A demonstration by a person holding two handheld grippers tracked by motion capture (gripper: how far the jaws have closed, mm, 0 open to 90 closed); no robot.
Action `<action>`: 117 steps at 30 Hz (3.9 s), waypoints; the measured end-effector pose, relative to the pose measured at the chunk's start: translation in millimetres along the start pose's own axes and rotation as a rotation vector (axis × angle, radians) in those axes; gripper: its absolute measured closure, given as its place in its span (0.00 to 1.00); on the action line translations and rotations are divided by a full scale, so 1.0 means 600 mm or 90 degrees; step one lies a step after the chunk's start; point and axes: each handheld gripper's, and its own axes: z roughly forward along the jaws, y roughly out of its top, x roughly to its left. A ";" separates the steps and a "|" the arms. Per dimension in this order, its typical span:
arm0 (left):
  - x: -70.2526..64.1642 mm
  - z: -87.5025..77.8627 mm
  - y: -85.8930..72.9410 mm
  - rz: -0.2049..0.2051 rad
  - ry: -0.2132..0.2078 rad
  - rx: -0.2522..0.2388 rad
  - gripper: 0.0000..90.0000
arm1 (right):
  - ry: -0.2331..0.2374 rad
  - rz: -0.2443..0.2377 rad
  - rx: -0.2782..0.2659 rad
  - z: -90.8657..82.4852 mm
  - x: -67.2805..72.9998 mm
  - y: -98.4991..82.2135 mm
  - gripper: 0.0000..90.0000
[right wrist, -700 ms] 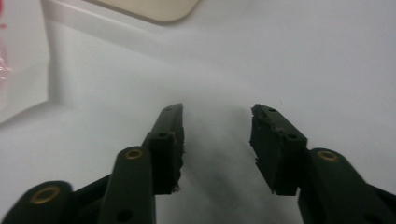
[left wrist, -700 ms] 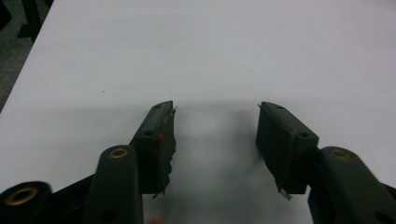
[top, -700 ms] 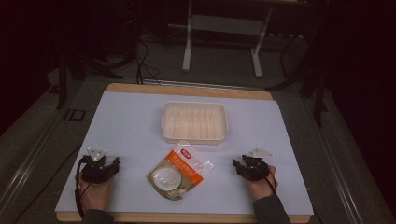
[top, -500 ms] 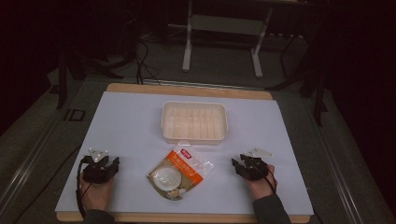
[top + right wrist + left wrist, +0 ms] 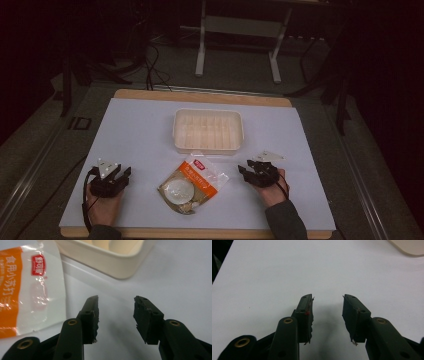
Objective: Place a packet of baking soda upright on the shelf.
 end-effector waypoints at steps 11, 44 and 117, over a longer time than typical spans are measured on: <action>0.001 -0.002 -0.001 -0.005 -0.003 -0.009 0.65 | 0.035 -0.026 -0.001 0.021 0.017 0.036 0.59; -0.004 -0.001 0.000 0.009 0.000 -0.012 0.63 | 0.163 -0.051 0.039 0.101 0.073 0.062 0.43; -0.008 -0.001 0.001 0.018 0.006 -0.013 0.61 | 0.245 -0.014 0.146 0.113 0.088 0.074 1.00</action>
